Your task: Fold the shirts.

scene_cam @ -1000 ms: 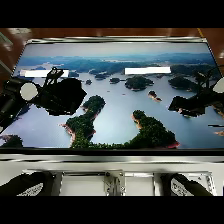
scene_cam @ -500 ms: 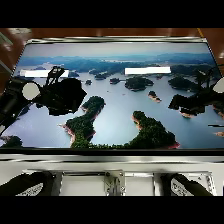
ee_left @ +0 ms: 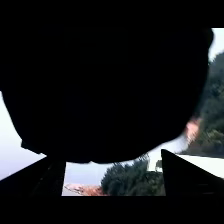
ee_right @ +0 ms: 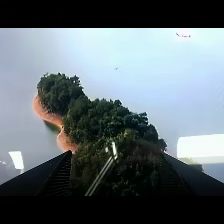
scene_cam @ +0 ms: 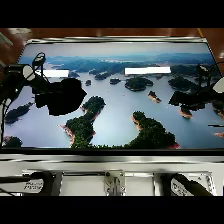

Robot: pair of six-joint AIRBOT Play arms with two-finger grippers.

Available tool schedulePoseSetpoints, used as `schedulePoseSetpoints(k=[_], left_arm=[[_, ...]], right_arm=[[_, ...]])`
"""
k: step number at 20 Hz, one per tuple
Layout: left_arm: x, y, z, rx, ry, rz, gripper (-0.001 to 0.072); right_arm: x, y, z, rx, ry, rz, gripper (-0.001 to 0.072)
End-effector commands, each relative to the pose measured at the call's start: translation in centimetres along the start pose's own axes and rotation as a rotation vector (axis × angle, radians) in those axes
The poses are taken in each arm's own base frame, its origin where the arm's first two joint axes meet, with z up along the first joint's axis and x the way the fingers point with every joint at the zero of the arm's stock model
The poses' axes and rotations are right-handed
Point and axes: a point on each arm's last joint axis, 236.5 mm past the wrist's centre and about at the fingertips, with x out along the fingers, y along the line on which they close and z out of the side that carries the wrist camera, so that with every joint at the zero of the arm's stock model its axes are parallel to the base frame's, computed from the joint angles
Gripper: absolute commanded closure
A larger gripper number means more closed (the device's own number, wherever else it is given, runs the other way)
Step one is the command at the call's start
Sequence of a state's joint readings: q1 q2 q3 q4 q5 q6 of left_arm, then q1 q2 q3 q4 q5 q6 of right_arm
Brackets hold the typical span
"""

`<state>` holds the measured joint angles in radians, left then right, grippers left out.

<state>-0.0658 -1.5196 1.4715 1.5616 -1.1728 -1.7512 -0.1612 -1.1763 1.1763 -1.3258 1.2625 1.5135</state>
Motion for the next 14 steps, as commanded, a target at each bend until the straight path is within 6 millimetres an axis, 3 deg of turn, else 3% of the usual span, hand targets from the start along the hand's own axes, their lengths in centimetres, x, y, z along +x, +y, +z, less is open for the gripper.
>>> schedulePoseSetpoints(k=[1,4,7,8,9,11,13,14], left_arm=[[5.4,2.9,2.1,-0.147,0.078,-0.060,-0.0002],[10.4,3.1,1.4,-0.160,0.145,-0.056,-0.0002],[13.1,2.5,0.7,-0.184,0.184,-0.078,0.0012],[13.4,2.4,0.6,-0.188,0.185,-0.083,0.0137],[13.5,2.4,0.6,-0.187,0.187,-0.083,0.0395],[12.6,2.2,0.6,-0.185,0.202,-0.089,0.0656],[9.5,0.6,2.5,-0.144,0.157,-0.148,0.0673],[6.6,-0.8,4.4,-0.095,0.087,-0.178,0.0673]], right_arm=[[0.0,0.0,0.9,-0.004,-0.040,0.000,0.0045],[0.0,0.3,1.1,0.000,-0.044,0.011,0.0044],[0.0,0.8,1.1,0.008,-0.046,0.033,0.0045],[0.0,0.9,1.1,0.009,-0.046,0.037,0.0045],[0.0,1.0,1.1,0.011,-0.046,0.041,0.0045],[-0.1,1.5,1.1,0.017,-0.045,0.061,0.0045],[-0.2,3.1,1.2,0.041,-0.050,0.133,0.0045],[-0.4,3.8,1.5,0.053,-0.061,0.164,0.0045]])
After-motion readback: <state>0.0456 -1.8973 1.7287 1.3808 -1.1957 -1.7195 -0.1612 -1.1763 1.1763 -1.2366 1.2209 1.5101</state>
